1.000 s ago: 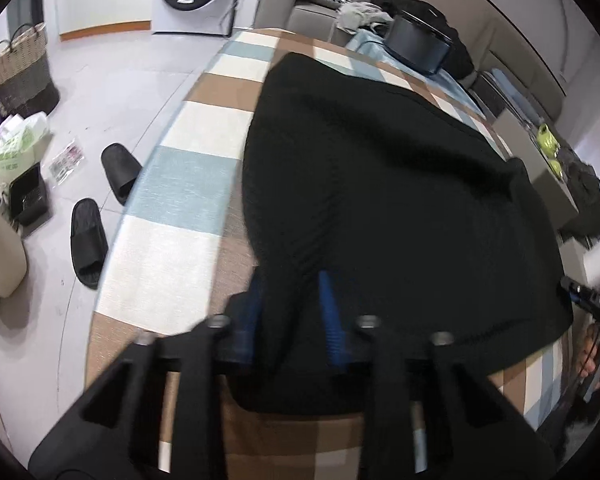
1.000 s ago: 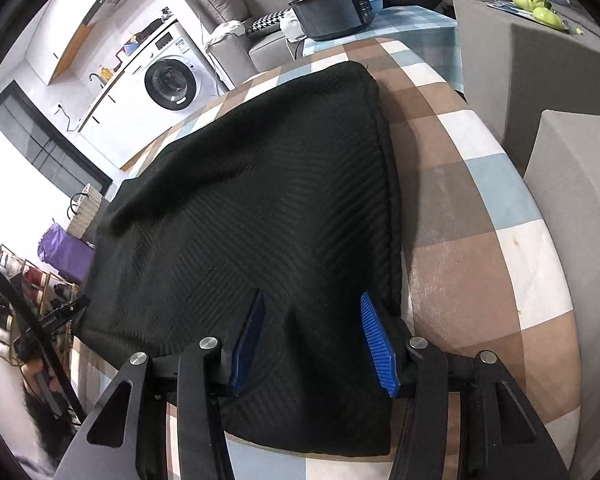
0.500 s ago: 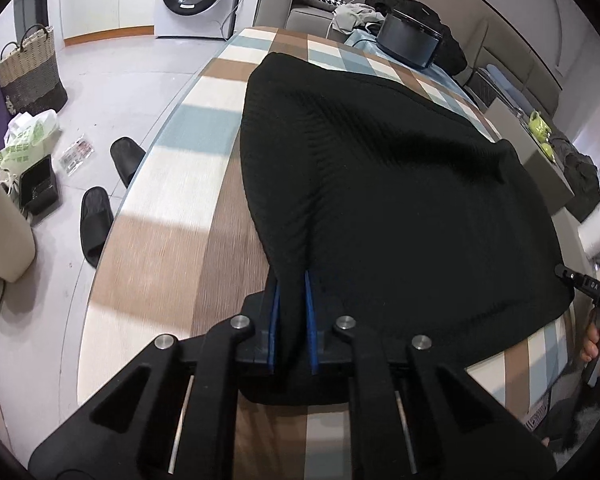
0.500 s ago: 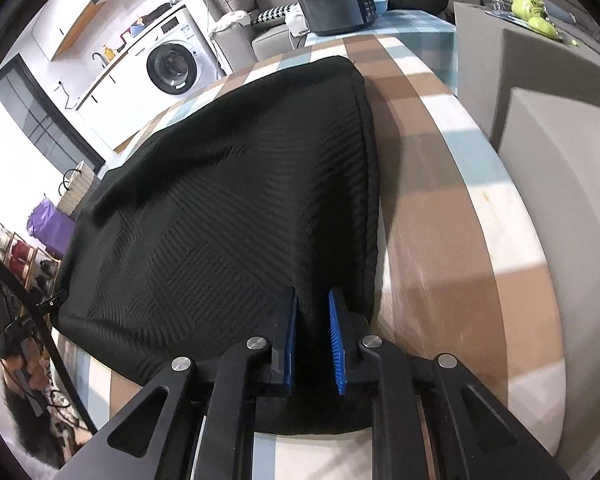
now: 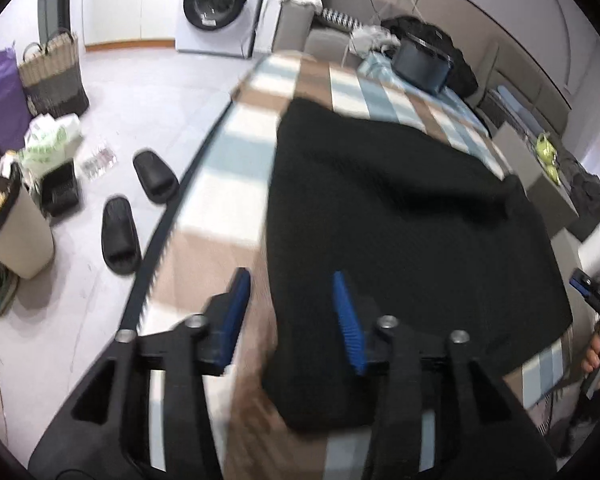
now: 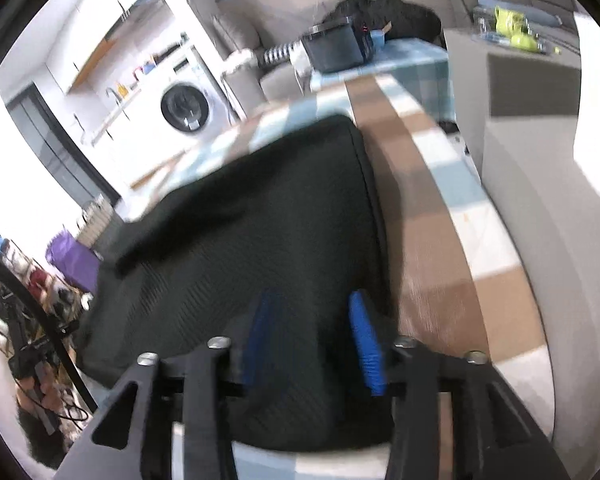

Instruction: Fold small clothes

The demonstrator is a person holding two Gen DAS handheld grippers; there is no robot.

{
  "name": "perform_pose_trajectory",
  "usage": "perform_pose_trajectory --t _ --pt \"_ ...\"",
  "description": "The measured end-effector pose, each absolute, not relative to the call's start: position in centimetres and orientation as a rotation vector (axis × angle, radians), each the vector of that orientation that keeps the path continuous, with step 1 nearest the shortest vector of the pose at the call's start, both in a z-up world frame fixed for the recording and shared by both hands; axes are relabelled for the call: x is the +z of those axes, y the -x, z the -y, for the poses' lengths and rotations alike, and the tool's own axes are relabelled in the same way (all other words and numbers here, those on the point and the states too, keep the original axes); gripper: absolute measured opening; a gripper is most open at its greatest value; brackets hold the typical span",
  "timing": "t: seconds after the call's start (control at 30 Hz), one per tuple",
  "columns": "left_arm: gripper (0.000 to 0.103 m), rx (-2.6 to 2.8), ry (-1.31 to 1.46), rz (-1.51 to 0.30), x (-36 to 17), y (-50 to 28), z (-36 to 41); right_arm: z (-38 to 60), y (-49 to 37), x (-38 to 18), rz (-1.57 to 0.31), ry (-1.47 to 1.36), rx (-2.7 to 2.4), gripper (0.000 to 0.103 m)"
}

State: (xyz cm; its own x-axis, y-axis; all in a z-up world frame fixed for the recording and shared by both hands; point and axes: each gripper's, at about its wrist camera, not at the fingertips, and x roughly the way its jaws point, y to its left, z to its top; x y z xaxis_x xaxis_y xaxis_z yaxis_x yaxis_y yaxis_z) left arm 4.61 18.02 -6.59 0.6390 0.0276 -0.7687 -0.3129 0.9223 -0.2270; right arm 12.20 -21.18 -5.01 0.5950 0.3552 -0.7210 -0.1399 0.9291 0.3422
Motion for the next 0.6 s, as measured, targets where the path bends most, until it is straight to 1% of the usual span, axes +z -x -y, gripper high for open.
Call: perform_pose_trajectory --t 0.03,0.07,0.13,0.2,0.27,0.4,0.6 --pt "0.043 0.2 0.354 -0.845 -6.1 -5.2 -18.5 21.1 -12.5 -4.5 -0.872 -0.272 0.295 0.044" --pt "0.048 0.19 0.348 -0.827 -5.4 -6.1 -18.9 21.1 -12.8 -4.2 -0.861 -0.281 0.297 0.045" --pt "0.052 0.194 0.335 -0.788 -4.4 -8.4 -19.6 20.8 -13.5 -3.6 -0.843 -0.298 0.304 0.046" --pt "0.052 0.206 0.333 -0.787 -3.9 -11.3 -20.3 20.3 -14.2 -3.2 -0.832 -0.304 0.322 0.047" --pt "0.052 0.176 0.337 -0.778 -3.4 -14.3 -20.6 19.6 -15.0 -2.7 -0.816 -0.293 0.334 0.051" --pt "0.052 0.128 0.277 -0.819 -3.6 -21.0 -20.1 18.7 -16.5 -2.0 -0.795 -0.292 0.348 0.052" --pt "0.052 0.095 0.23 -0.952 -7.4 -28.3 -18.7 18.7 -17.5 -2.5 -0.81 -0.307 0.336 0.053"
